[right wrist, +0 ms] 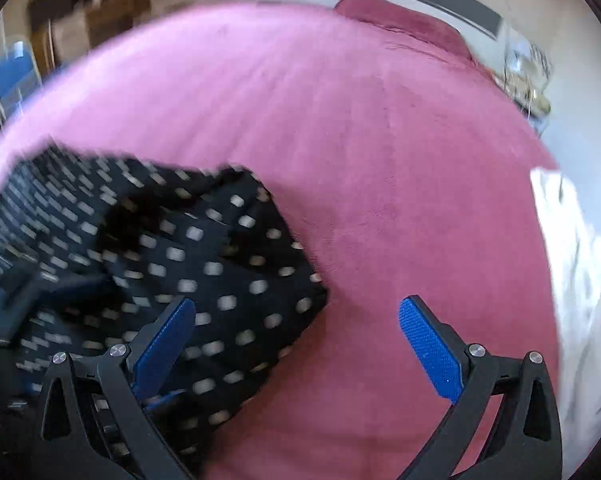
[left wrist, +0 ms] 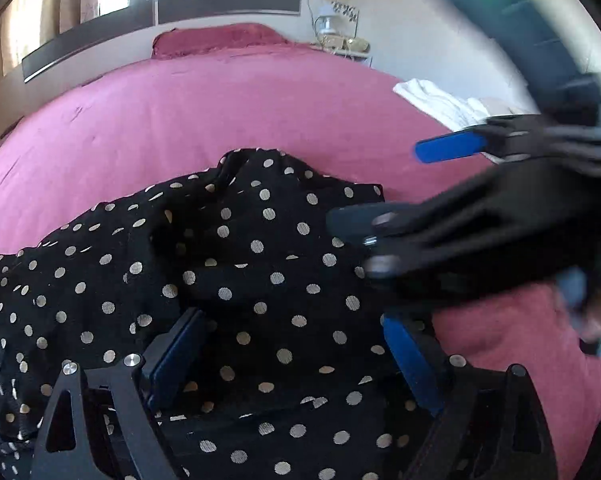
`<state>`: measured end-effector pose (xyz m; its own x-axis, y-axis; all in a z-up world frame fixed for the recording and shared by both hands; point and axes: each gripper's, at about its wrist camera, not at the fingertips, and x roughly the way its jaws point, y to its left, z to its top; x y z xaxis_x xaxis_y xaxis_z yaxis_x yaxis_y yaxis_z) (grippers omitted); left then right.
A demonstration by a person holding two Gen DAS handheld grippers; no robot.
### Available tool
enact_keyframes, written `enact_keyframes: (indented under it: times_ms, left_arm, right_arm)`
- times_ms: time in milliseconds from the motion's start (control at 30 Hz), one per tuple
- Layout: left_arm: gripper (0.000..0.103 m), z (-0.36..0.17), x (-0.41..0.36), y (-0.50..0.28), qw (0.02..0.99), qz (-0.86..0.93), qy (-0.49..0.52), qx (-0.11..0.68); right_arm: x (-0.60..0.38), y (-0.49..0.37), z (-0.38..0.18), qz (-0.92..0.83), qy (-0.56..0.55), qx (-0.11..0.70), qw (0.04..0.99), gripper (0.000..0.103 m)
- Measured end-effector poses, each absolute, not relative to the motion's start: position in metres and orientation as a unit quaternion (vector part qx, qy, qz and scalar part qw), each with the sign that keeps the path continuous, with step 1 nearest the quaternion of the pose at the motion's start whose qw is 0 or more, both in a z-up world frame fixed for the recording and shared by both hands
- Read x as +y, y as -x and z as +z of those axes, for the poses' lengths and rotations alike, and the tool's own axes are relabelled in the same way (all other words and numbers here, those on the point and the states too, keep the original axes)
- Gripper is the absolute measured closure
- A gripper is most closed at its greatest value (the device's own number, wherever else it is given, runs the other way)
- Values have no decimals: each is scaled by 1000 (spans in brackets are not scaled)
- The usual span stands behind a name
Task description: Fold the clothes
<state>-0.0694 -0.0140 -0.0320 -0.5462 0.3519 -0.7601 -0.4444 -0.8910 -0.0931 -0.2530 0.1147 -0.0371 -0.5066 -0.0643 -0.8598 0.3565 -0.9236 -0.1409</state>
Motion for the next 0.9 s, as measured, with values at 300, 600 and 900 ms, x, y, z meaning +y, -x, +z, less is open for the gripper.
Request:
enact_keyframes:
  times_ms: [300,600,900]
  left_arm:
    - [10,-37,-24,67,238,878,412,54]
    - [9,-36,-36,65,240,880,408,49]
    - [9,-34,-50,62,240,881,404,48]
  right_arm:
    - [162,271,-16,-881,-458,34,113,0]
    - [109,294,-32,-852,-480,146,154,0]
    - [154,245,-14,-853,-467,171,159,0]
